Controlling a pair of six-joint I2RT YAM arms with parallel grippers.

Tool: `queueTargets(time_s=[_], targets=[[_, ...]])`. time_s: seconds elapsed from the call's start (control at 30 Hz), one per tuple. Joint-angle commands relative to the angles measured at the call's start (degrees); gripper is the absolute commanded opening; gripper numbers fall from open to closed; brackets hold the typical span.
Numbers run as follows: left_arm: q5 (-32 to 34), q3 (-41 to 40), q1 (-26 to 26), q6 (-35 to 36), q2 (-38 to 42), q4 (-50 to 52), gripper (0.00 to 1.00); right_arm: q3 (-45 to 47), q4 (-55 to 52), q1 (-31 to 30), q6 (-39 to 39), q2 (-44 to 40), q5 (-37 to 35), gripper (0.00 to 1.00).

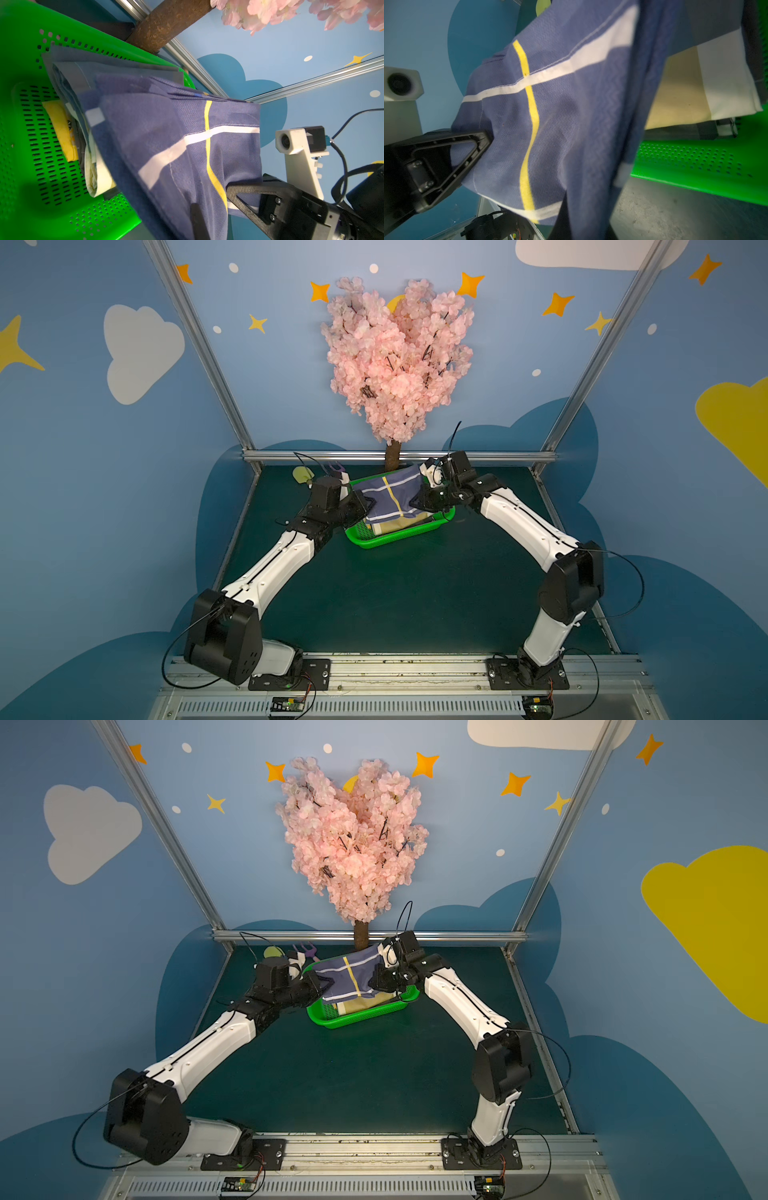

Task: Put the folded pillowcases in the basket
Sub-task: Place the pillowcase in the basket.

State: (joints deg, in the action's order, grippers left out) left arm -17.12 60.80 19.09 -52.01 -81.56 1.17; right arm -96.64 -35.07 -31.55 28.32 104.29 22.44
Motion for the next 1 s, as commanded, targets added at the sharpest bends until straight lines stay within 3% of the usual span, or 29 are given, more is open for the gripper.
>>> queueTargets(time_s=[0.0,0.27,0.43,0.63,0.97], targets=[[-3.0,1.5,-0.4,2.3,-2.5,-2.2,0.03,-4.2,-1.4,0.7,-1.6,3.9,0.6,0.0],[-3.5,1.9,-2.6,3.0,-9.9,-9.7,0.03,-10.7,-1.9,3.1,-1.9,12.0,1.7,0.0],[-7.1,4.6,-4.4,3.2,-16.1,-14.2,0.03,-13.8,-2.1,4.7,-2.0,16.1,3.1,0.0],[-7.3,8.1,-4.8,4.2,-21.2,-13.5,0.03,-16.5,-3.1,5.7,-1.5,20.5,3.8,0.0],[-7.1,6.8,-4.9,4.6,-26.7,-16.6,0.03,-19.6,-3.7,6.2,-0.7,25.7,4.2,0.0]])
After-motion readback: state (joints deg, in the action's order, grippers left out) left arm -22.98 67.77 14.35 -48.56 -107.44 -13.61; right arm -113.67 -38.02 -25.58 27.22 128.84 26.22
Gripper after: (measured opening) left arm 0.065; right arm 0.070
